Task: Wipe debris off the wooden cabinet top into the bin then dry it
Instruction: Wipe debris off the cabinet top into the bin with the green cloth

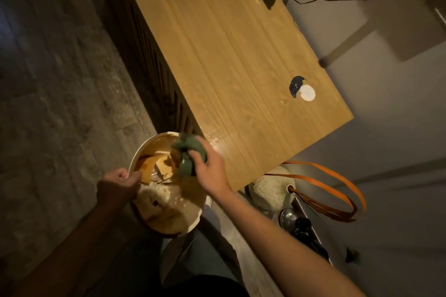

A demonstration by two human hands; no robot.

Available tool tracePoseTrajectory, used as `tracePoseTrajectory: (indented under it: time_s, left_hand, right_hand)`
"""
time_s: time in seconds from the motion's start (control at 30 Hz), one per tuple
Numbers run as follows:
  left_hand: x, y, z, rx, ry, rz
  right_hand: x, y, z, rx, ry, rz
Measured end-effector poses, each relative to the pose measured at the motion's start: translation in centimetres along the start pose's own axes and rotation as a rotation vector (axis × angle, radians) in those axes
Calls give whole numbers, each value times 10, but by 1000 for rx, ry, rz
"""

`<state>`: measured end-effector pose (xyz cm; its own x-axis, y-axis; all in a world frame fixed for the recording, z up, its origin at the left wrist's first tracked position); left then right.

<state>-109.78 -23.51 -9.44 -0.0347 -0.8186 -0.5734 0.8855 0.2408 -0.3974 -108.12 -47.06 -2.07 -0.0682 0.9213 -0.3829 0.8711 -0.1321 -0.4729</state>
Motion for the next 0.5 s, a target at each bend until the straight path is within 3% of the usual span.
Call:
tracePoseTrajectory:
  time_s: [0.17,0.3,0.4,0.5]
  left_hand:
    - [9,-4,-10,-116,25,-16]
    - [26,-8,-9,-188,-39,32]
    - [35,-5,-9,-238,-90,77]
    - [33,-2,-8,-253,-104,104]
  right_hand:
    - [-140,76,-11,-29,3,357]
    - [-273,140,18,54,-193,648]
    - [-356,178,49,205,-386,735]
    - [-390,204,71,355,-508,692]
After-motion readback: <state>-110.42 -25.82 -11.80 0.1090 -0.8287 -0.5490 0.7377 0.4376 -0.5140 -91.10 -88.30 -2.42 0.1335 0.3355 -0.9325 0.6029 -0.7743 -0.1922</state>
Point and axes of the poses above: each hand's wrist, its own y-axis towards the middle knuckle, its own x-axis out of the palm, z = x × y, the point moved 2 cm from there along y, towards the middle knuckle, and after that the axes turned 9 degrees about x, right-handed, at the moved point
